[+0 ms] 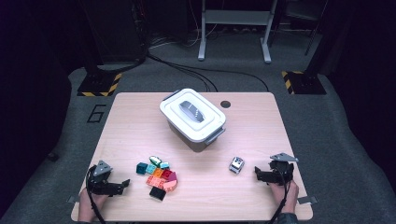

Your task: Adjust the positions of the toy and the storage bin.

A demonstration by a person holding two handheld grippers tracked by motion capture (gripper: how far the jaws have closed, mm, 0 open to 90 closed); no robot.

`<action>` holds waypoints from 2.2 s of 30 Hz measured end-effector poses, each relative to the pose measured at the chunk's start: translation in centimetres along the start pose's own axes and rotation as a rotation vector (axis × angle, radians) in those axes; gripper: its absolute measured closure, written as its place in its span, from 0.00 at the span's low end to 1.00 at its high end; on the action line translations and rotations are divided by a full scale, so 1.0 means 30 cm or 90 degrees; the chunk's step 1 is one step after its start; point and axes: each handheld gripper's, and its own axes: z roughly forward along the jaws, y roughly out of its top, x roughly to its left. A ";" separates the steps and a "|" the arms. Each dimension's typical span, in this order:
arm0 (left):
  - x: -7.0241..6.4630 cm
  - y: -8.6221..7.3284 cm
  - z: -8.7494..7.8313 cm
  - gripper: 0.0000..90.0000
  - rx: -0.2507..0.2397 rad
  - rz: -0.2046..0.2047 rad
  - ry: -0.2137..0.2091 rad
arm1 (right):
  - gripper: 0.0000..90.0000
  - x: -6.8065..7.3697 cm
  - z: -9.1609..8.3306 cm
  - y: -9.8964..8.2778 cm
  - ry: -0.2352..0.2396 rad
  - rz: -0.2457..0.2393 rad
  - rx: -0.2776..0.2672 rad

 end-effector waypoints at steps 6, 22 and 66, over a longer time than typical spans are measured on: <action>0.000 0.000 0.000 0.01 -0.001 0.001 0.000 | 0.05 -0.003 0.001 0.001 -0.001 0.002 -0.002; 0.000 0.000 0.000 0.01 -0.001 0.001 0.001 | 0.03 -0.005 0.001 0.013 -0.002 0.015 0.017; 0.001 0.000 0.000 0.01 -0.001 -0.001 0.001 | 0.03 0.159 -0.169 0.352 0.080 -0.067 -0.028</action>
